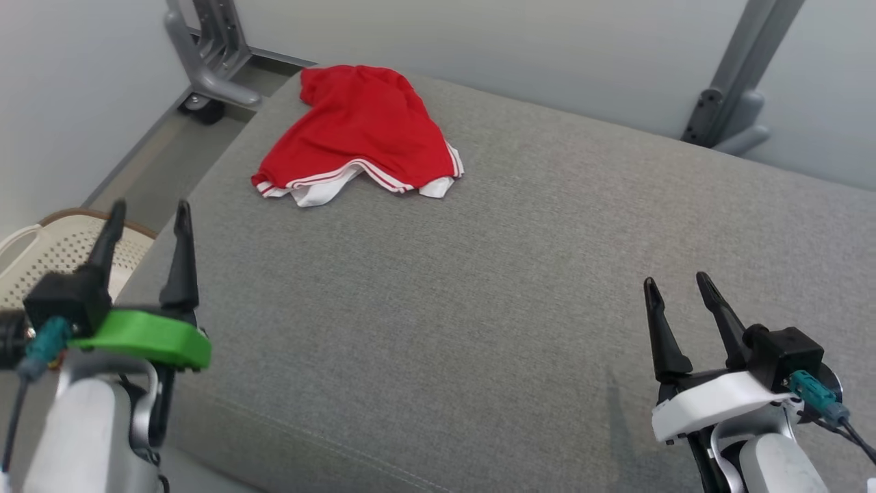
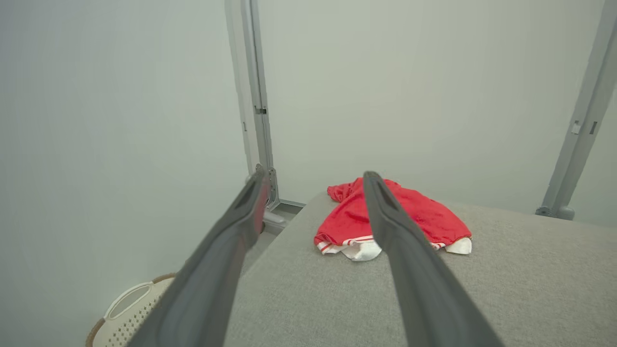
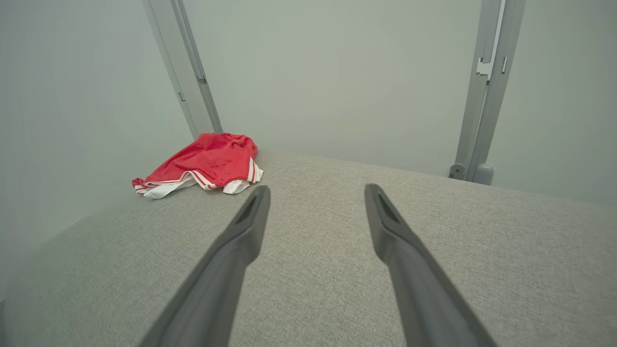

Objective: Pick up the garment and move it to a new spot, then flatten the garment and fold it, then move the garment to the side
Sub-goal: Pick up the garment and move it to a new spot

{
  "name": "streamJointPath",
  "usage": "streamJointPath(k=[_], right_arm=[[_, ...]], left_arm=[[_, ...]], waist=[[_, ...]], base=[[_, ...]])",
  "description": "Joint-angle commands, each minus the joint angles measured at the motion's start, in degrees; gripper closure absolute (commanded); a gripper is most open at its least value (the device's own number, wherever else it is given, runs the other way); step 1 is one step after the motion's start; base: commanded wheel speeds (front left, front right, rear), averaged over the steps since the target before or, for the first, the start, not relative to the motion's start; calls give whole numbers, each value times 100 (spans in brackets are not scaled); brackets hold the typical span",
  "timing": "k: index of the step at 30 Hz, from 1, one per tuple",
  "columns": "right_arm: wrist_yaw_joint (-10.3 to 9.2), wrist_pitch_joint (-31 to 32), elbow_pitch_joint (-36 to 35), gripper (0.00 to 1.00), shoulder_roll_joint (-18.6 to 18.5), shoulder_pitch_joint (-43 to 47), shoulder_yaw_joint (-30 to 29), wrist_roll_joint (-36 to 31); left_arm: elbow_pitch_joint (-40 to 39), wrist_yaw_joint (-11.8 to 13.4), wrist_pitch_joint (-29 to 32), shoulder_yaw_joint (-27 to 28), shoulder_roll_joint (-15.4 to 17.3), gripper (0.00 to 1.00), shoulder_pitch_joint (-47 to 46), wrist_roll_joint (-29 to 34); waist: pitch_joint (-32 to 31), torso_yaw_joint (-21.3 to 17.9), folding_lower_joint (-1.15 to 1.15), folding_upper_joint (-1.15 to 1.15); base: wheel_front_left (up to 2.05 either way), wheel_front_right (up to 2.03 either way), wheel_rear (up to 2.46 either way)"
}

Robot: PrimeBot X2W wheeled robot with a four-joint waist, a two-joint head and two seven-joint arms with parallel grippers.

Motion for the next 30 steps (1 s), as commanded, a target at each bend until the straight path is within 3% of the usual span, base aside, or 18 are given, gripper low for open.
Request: streamJointPath(k=[1, 14, 21, 30], right_arm=[[-9, 67, -126, 0, -27, -123, -14, -109], [-9, 527, -1325, 0, -73, -535, -225, -624], [-9, 686, -1811, 0, -157, -541, -406, -715], [-9, 797, -2106, 0, -179, -582, -429, -758]], left_arm=[[70, -81, 96, -13, 164, 0, -398, 4], [1541, -353, 775, -226, 1053, 0, -2838, -547], [2508, -358, 959, -569, 1163, 0, -3451, -854], [3680, -360, 1146, -1119, 1212, 0, -3768, -1276]], waist=[[506, -588, 0, 19], [1926, -1950, 0, 19], [2451, -2153, 0, 19], [2780, -2123, 0, 19]], base=[[0, 0, 0], [0, 0, 0], [0, 0, 0], [0, 0, 0]])
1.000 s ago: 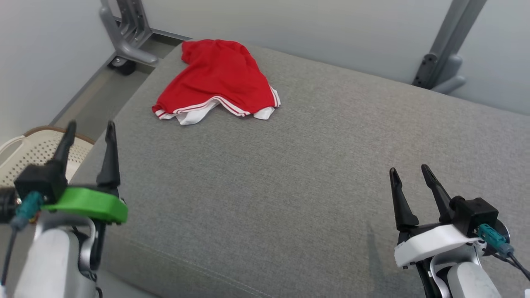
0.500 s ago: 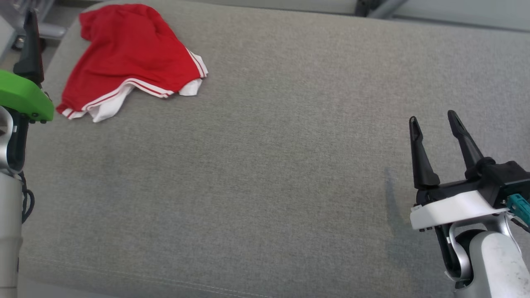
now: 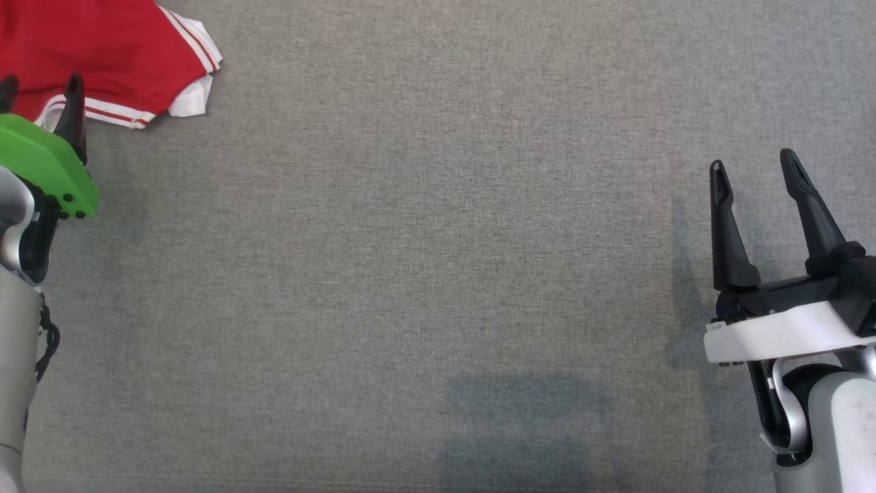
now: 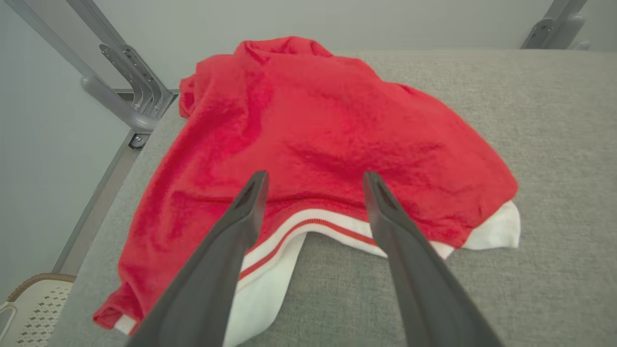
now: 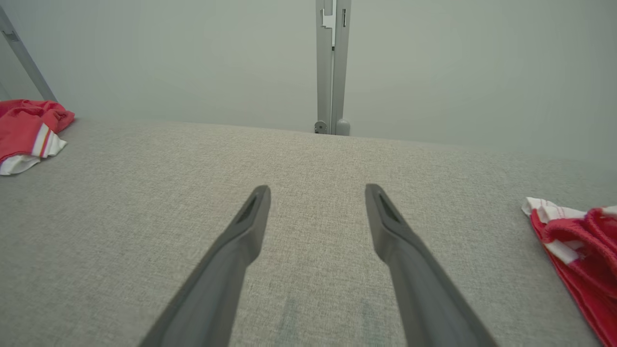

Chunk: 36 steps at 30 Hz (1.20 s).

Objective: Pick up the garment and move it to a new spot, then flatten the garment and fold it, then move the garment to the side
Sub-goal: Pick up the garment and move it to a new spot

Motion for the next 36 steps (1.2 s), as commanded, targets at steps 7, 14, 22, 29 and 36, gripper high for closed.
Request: streamJointPath(k=[7, 14, 22, 29, 36], right_arm=[[-9, 68, -117, 0, -47, -99, 33, -53], [-9, 124, -164, 0, -77, -114, 68, -55], [-9, 37, -14, 0, -57, -130, 115, -47], [-9, -90, 167, 0, -2, -118, 93, 7], [-9, -297, 519, 0, 78, -45, 164, 111]], left_arm=[[600, -9, 22, -180, 62, 0, -277, -225], [1056, -8, 25, -405, -6, 28, -439, -280], [1387, -8, 98, -698, 49, 100, -599, -333], [1437, -9, -204, -809, 226, 100, -731, -309], [1240, -8, -529, -1110, 439, 100, -957, -130]], waist=[[265, -122, -1, 19], [269, -166, -1, 19], [133, -251, -1, 19], [-161, -292, -1, 19], [-750, -317, -1, 19]], base=[[0, 0, 0], [0, 0, 0], [0, 0, 0], [0, 0, 0], [0, 0, 0]])
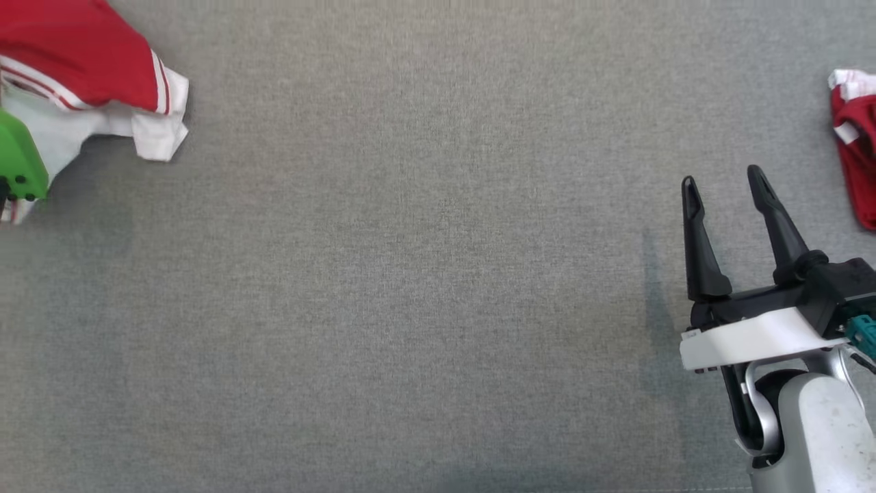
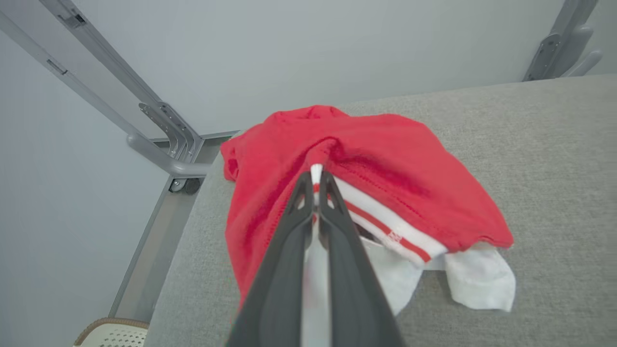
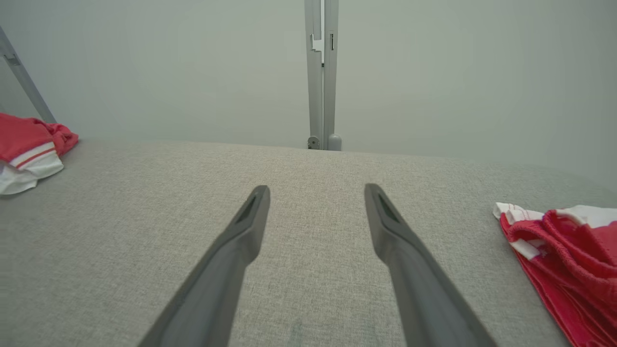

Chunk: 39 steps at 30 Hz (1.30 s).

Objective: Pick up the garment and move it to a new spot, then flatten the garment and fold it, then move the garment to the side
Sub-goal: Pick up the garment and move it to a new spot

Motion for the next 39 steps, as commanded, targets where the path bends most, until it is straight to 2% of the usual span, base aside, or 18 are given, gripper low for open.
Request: streamJointPath(k=[1, 8, 14, 25, 28, 34, 39], right_arm=[[-9, -77, 82, 0, 10, 26, 14, 54], [-9, -300, 478, 0, 56, 121, 85, 201], [-9, -445, 716, 0, 69, 256, 77, 358], [-9, -613, 938, 0, 69, 431, 101, 612], [-9, -667, 991, 0, 70, 487, 113, 663], [-9, -721, 1098, 0, 71, 525, 184, 756], [-9, -773, 1160, 0, 71, 479, 252, 814]], left_arm=[[-61, -6, -33, -61, 84, 100, -111, 30], [-523, -4, 47, -474, 242, 100, -336, 56], [-1104, -1, 129, -875, 201, 100, -492, 8], [-2342, 0, 328, -1349, -265, 100, -773, -201], [-2817, 85, 405, -1449, -432, 100, -793, -167], [-3281, 214, 407, -1667, -844, 100, -134, -341], [-3242, 328, 219, -1757, -1111, 100, 496, -521]], waist=[[-382, -36, 0, 19], [-1006, -181, 0, 19], [-1503, -389, 0, 19], [-1895, -786, 0, 19], [-1912, -942, 0, 19], [-1833, -1157, 0, 19], [-1706, -1310, 0, 19]], base=[[0, 0, 0], [0, 0, 0], [0, 0, 0], [0, 0, 0], [0, 0, 0], [0, 0, 0], [0, 0, 0]])
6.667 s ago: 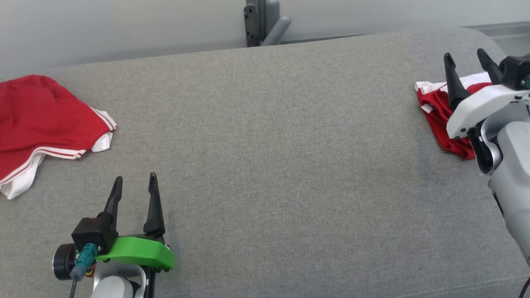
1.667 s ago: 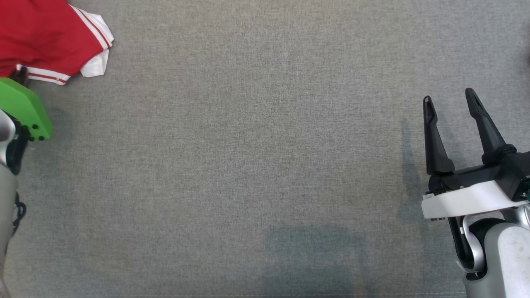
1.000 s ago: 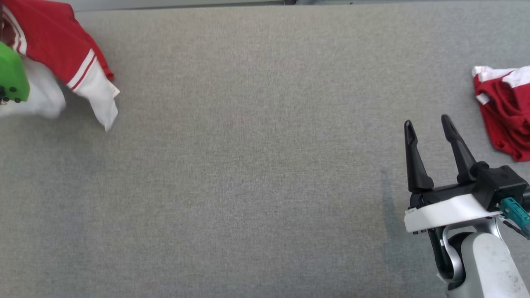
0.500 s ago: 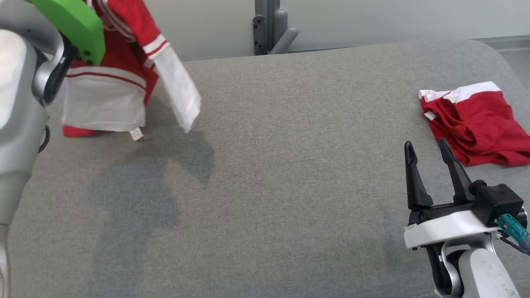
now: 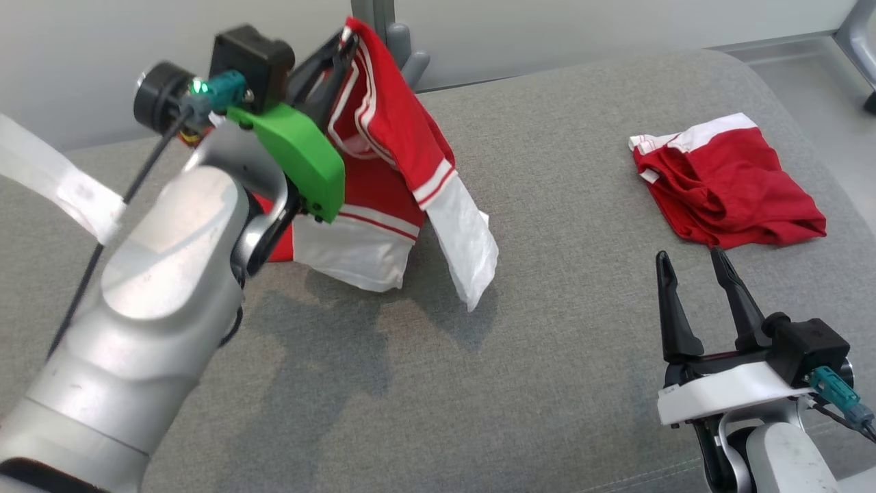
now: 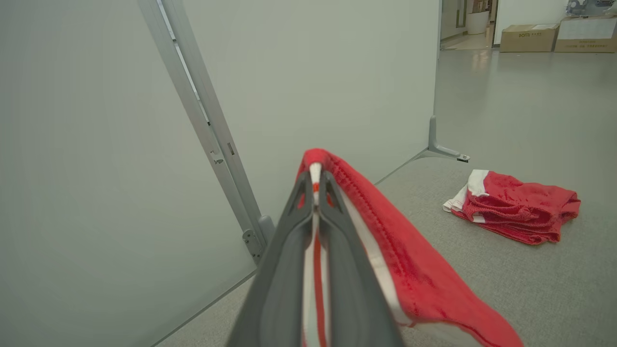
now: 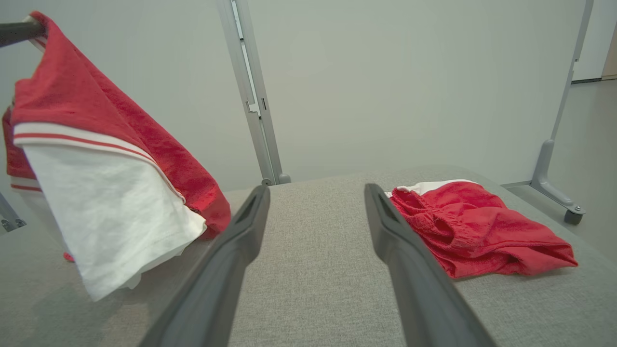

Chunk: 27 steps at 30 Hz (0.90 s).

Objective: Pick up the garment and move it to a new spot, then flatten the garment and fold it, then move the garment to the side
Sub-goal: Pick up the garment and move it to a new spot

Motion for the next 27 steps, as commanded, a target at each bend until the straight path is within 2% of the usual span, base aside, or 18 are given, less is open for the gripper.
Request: streamJointPath(k=[1, 6, 12, 13, 14, 15, 16, 23, 27], right_arm=[[-9, -34, 15, 0, 0, -12, 11, 62], [-9, -85, 66, 0, 0, -59, 30, 104], [-9, -126, 94, 0, 1, -123, -9, 101], [-9, -133, 102, 0, 0, -136, -12, 96], [-9, -135, 117, 0, 0, -152, -8, 89], [-9, -133, 135, 0, 2, -171, -1, 77], [-9, -135, 152, 0, 1, -193, 8, 64], [-9, -120, 226, 0, -1, -252, 15, 5], [-9, -91, 231, 0, -1, -216, -34, -30]], left_arm=[[60, 46, -68, -16, 8, 100, 174, -11], [554, 307, -458, 14, 23, 100, 932, -122], [1308, 448, -974, 168, 68, 100, 1406, -276], [1431, 452, -1063, 203, 43, 87, 1448, -311], [1541, 451, -1133, 226, 20, 59, 1481, -288], [1655, 449, -1185, 235, -13, 5, 1513, -293], [1765, 430, -1227, 243, -55, 0, 1538, -318], [2179, 314, -1410, 324, -301, 0, 1666, -316], [1913, 381, -1455, 588, -335, 0, 1801, -197]], waist=[[113, -113, 0, 19], [311, -233, 0, 19], [553, -217, 0, 19], [575, -202, 0, 19], [589, -185, 0, 19], [596, -161, 0, 19], [598, -134, 0, 19], [488, 82, 0, 19], [343, 202, 0, 19]], base=[[0, 0, 0], [0, 0, 0], [0, 0, 0], [0, 0, 0], [0, 0, 0], [0, 0, 0], [0, 0, 0], [0, 0, 0], [0, 0, 0]])
